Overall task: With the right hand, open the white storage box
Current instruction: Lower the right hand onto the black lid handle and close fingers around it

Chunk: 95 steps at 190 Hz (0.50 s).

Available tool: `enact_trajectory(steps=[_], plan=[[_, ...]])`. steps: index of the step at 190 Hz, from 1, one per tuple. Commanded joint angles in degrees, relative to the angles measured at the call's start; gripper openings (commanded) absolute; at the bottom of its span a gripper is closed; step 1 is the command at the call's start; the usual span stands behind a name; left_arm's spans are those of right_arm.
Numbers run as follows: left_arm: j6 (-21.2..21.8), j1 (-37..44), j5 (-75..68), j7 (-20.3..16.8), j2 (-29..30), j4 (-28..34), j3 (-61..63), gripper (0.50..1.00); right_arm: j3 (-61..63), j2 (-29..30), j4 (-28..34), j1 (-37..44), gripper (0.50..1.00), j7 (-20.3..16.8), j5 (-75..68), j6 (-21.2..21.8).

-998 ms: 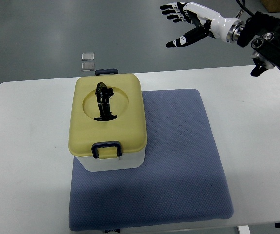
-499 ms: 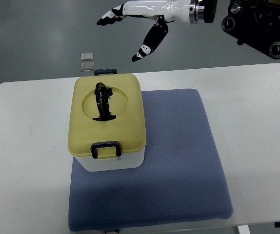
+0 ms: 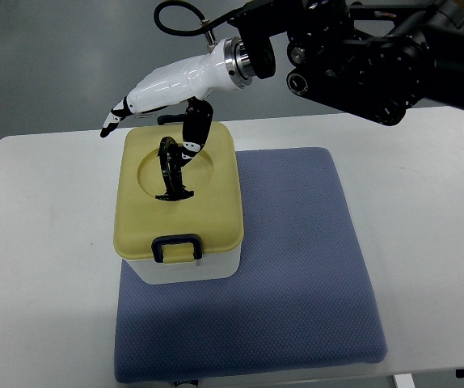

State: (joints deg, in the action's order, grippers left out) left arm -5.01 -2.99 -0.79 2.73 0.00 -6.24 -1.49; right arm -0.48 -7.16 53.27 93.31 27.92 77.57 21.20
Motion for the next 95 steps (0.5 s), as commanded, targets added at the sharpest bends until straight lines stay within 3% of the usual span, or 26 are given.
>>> enact_trajectory(steps=[1,95], plan=[[0.0,0.0,0.0,0.0,0.0,0.0,0.0,1.0,-0.22,0.31,-0.01,0.03,0.917,0.73,1.01,0.06],[0.0,-0.09,0.0,0.0,0.0,0.0,0.0,1.0,-2.42,0.75,-0.19,-0.41,0.911,1.35,4.7,0.42]])
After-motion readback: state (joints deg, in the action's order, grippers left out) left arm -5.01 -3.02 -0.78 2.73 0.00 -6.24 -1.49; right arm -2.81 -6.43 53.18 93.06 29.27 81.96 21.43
